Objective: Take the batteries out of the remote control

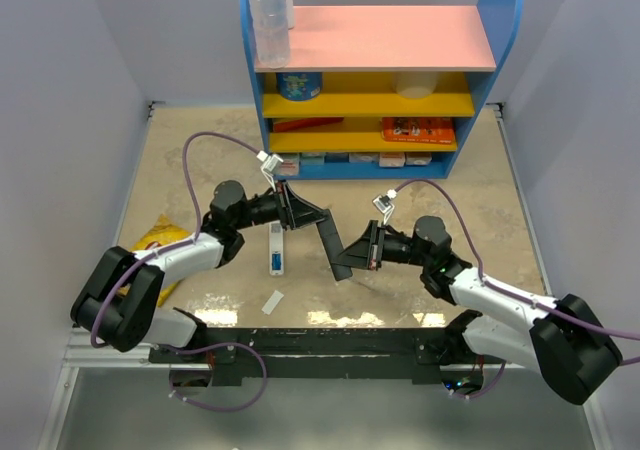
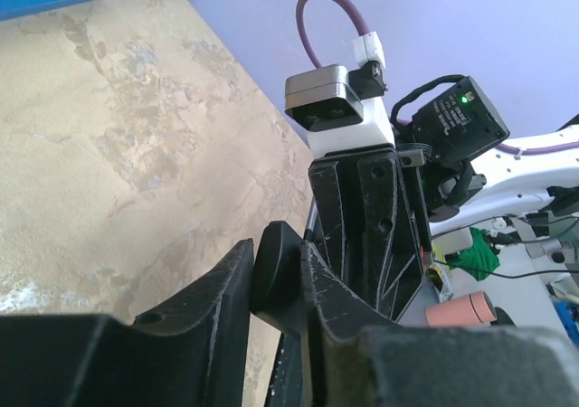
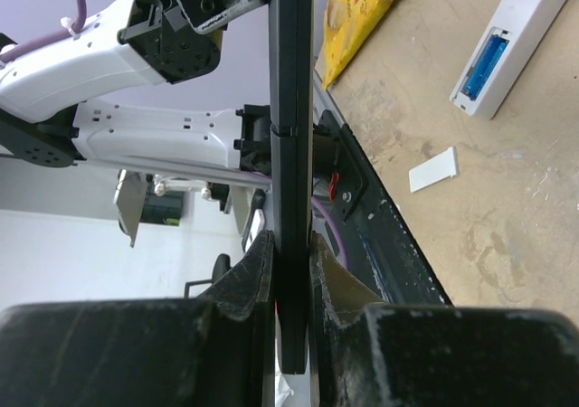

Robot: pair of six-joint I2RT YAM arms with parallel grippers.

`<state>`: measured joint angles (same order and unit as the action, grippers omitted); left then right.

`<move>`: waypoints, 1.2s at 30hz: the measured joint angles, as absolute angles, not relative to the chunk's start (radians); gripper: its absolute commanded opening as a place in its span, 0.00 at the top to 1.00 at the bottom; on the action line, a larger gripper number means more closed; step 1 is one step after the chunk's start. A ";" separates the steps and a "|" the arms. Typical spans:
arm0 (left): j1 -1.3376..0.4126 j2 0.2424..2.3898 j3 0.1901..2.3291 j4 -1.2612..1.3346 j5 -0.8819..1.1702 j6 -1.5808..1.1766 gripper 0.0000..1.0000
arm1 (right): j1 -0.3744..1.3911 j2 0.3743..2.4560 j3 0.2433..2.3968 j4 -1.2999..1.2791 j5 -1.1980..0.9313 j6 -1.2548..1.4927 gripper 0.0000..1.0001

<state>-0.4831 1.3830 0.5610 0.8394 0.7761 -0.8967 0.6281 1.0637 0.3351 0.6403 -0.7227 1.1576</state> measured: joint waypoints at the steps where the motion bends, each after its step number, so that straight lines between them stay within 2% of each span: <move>1: -0.481 1.383 0.563 0.844 0.778 -0.899 0.81 | 0.628 1.062 0.334 0.640 -0.722 1.157 1.00; 11: -0.476 1.398 0.579 0.834 0.818 -0.902 0.83 | 0.628 1.033 0.319 0.619 -0.716 1.145 1.00; 12: -0.474 1.400 0.581 0.828 0.822 -0.902 0.80 | 0.628 1.033 0.319 0.616 -0.716 1.143 1.00; 13: -0.472 1.401 0.583 0.825 0.826 -0.902 0.67 | 0.628 1.033 0.319 0.612 -0.714 1.140 1.00; 15: -0.469 1.403 0.588 0.812 0.834 -0.899 0.61 | 0.628 1.033 0.319 0.606 -0.708 1.131 1.00; 23: -0.414 1.404 0.616 0.736 0.802 -0.842 0.60 | 0.630 1.032 0.319 0.583 -0.710 1.124 1.00; 26: -0.413 1.404 0.617 0.712 0.800 -0.823 0.42 | 0.630 1.032 0.319 0.583 -0.710 1.125 1.00; 27: -0.411 1.404 0.617 0.705 0.800 -0.817 0.33 | 0.630 1.033 0.319 0.583 -0.710 1.125 1.00; 30: -0.400 1.392 0.616 0.667 0.798 -0.796 0.18 | 0.630 1.033 0.319 0.583 -0.709 1.125 1.00; 36: -0.396 1.314 0.604 0.632 0.780 -0.765 0.16 | 0.630 1.036 0.319 0.583 -0.707 1.125 1.00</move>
<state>-0.3958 1.3136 0.6041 0.6323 0.7803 -0.7654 0.6304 1.0363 0.3195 0.5827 -0.7067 1.1248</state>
